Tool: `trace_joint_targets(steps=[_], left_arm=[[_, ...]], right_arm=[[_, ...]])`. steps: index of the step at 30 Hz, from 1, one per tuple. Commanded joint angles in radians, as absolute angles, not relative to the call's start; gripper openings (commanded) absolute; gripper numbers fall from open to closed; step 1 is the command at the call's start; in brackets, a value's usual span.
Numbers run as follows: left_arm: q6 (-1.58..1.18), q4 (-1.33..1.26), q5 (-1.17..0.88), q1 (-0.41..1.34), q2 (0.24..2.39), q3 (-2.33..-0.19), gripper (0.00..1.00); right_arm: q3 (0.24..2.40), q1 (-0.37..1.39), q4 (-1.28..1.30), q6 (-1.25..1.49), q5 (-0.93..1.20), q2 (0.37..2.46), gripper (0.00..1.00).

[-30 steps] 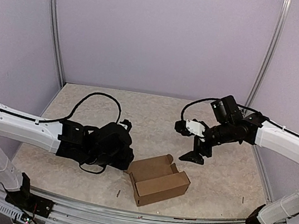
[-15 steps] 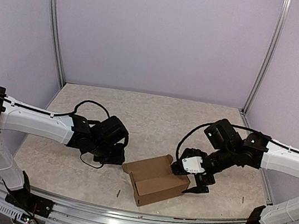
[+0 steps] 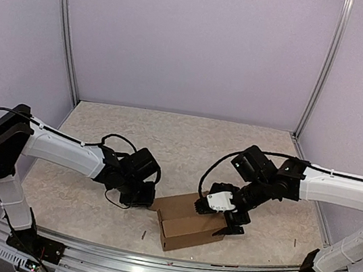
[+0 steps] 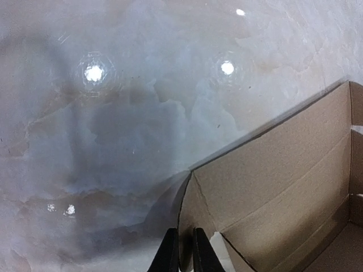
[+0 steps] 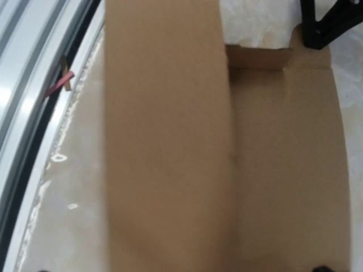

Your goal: Fold the paper box

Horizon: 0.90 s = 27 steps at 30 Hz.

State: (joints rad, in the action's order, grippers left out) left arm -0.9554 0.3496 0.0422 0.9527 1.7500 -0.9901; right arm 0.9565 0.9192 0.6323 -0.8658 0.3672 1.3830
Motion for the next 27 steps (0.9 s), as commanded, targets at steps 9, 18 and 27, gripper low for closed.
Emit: trace_joint_targets(steps=[9, 18, 27], left_arm=[[-0.808, 0.308, 0.019, 0.928, 1.818, -1.087, 0.0], [-0.762, 0.318, 0.056, 0.927, 1.817, -1.095, 0.0], [-0.705, 0.3, 0.092, 0.919, 1.815, -1.104, 0.0]], right_arm=[[1.126, 0.908, 0.594, -0.775, 0.369, 1.611, 1.0], [1.277, 0.791, 0.677, -0.699, 0.515, 1.789, 1.0], [1.318, 0.75, 0.658, -0.64, 0.472, 1.889, 1.0]])
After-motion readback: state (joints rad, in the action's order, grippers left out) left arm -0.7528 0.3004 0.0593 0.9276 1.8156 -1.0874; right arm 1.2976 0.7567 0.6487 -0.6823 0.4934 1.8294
